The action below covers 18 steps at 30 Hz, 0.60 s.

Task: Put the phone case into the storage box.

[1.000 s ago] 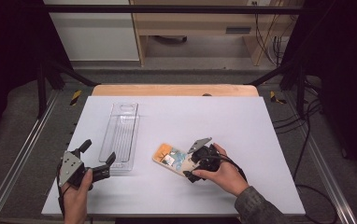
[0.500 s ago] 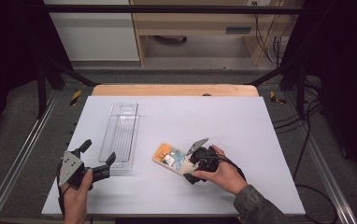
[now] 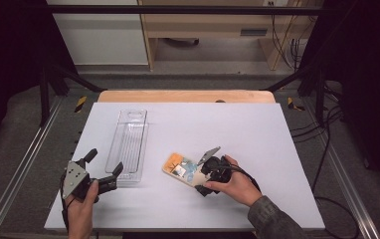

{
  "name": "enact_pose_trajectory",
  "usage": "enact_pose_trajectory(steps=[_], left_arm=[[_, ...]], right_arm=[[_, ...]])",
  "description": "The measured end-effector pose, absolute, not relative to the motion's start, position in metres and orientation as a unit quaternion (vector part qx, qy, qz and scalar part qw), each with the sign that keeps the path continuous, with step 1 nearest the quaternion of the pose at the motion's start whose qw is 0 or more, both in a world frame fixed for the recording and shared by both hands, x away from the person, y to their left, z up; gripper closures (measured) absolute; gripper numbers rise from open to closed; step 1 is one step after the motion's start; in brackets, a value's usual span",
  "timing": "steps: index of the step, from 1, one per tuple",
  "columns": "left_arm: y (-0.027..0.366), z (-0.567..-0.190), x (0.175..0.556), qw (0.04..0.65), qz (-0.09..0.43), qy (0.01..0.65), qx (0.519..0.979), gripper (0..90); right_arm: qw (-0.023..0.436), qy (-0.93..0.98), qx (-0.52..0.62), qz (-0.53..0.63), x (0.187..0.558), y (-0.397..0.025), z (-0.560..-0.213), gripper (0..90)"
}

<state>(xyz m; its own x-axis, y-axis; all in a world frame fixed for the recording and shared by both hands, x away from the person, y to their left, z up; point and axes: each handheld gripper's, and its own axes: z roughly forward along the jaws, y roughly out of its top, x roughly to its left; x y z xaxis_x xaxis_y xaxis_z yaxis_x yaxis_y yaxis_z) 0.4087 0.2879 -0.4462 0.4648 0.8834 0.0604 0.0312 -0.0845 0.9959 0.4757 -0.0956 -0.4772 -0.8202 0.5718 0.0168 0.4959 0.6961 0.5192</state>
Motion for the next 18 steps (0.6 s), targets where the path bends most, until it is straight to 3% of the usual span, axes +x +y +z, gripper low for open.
enact_pose_trajectory(steps=[18], left_arm=[[0.2888, -0.4459, 0.4091, 0.572, 0.373, 0.36, 0.635, 1.6]], right_arm=[[0.068, 0.921, 0.288, 0.252, 0.4776, -0.0917, -0.4825, 6.0]])
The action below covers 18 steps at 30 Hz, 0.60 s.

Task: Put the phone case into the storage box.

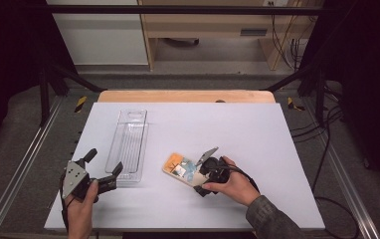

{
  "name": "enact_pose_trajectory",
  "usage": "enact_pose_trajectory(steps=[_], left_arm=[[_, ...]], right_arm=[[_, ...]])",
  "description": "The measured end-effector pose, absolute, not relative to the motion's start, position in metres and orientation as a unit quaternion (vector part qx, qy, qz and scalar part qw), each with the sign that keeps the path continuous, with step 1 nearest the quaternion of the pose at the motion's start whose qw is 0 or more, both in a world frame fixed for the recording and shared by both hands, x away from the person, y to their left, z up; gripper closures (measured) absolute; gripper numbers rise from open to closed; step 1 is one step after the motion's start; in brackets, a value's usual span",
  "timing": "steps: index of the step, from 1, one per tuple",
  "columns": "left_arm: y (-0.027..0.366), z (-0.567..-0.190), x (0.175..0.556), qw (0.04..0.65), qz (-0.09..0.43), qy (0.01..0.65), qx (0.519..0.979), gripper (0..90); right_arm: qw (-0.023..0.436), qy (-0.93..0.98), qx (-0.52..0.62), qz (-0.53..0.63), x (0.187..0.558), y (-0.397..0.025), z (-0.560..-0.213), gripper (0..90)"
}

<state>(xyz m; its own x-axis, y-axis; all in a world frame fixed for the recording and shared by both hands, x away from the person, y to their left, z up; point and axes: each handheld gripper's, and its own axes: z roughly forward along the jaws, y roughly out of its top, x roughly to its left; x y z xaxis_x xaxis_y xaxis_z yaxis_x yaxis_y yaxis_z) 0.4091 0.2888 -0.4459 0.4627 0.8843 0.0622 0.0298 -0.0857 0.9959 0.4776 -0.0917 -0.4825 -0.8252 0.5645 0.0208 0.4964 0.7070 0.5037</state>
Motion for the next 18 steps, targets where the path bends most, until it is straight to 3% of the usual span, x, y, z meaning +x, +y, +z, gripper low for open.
enact_pose_trajectory(steps=[18], left_arm=[[0.289, -0.4459, 0.4087, 0.571, 0.374, 0.36, 0.636, 1.6]], right_arm=[[0.068, 0.925, 0.278, 0.25, 0.4781, -0.0926, -0.4805, 10.8]])
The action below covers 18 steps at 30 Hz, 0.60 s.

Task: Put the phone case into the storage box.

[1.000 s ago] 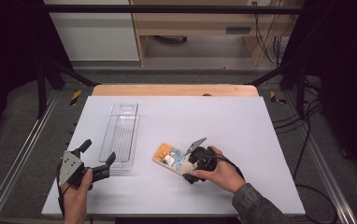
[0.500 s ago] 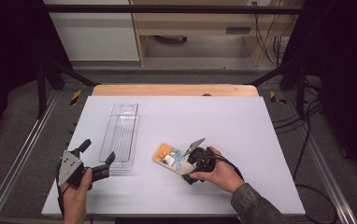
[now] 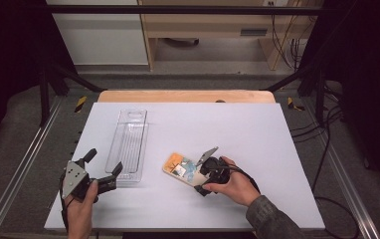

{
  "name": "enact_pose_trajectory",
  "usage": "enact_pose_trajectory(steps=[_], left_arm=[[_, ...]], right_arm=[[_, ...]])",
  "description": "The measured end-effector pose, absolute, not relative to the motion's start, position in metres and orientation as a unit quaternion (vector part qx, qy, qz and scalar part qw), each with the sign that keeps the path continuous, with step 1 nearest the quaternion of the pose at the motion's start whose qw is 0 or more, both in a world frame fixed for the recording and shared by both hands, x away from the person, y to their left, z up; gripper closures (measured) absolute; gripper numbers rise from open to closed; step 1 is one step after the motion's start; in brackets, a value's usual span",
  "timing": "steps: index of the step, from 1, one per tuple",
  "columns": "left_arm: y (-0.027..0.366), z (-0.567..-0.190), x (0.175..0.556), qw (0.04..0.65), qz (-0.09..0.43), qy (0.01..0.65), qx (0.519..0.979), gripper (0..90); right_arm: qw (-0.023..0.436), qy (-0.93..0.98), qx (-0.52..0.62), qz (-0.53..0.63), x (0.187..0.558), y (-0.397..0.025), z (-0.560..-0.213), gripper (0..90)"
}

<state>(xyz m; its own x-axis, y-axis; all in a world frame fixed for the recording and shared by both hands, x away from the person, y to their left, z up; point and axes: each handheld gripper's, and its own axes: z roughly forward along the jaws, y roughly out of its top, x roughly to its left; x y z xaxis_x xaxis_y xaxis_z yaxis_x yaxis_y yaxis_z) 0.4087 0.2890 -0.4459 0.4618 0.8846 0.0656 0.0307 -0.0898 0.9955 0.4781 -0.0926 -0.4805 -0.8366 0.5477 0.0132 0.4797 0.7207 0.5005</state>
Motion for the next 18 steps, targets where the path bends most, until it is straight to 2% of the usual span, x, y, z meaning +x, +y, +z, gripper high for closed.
enact_pose_trajectory(steps=[18], left_arm=[[0.287, -0.446, 0.408, 0.568, 0.376, 0.355, 0.64, 1.6]], right_arm=[[0.073, 0.916, 0.298, 0.26, 0.482, -0.099, -0.459, 12.3]])
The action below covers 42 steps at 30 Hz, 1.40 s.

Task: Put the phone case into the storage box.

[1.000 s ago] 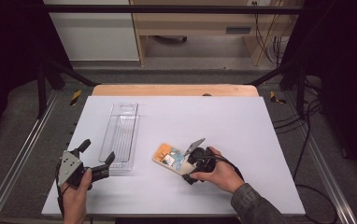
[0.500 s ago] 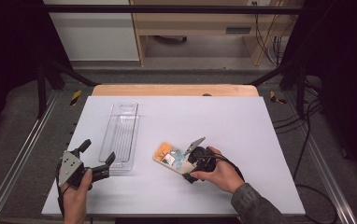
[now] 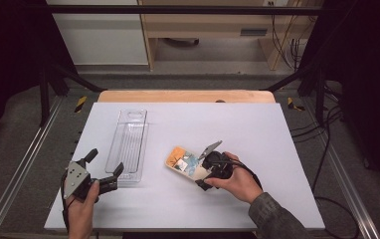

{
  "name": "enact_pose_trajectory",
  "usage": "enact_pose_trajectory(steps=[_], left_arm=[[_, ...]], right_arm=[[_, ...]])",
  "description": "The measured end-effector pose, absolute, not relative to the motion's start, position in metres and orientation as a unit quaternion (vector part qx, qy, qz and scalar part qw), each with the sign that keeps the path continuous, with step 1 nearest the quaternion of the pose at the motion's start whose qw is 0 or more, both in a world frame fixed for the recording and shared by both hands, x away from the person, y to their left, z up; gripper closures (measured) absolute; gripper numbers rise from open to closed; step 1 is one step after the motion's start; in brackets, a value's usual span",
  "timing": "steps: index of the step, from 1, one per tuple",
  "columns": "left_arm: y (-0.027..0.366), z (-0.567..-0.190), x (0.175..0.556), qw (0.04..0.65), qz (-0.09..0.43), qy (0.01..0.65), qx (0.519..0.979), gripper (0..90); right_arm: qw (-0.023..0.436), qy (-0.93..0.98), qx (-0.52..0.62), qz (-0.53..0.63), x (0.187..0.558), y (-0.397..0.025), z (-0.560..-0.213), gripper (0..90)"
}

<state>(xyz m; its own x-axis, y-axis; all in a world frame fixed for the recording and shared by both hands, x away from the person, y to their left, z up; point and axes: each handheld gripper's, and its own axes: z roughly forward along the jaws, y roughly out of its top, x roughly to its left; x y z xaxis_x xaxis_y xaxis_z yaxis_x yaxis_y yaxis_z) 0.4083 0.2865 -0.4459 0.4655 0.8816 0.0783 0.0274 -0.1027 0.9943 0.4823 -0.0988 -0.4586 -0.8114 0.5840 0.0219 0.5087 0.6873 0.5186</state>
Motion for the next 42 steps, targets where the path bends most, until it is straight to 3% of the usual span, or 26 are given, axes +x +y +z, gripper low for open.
enact_pose_trajectory(steps=[25, 42], left_arm=[[0.265, -0.442, 0.401, 0.558, 0.382, 0.316, 0.666, 1.5], [0.228, -0.442, 0.393, 0.506, 0.414, 0.262, 0.71, 2.2]], right_arm=[[0.087, 0.92, 0.297, 0.242, 0.484, -0.117, -0.419, 12.3], [0.096, 0.929, 0.28, 0.223, 0.485, -0.117, -0.387, 12.4]])
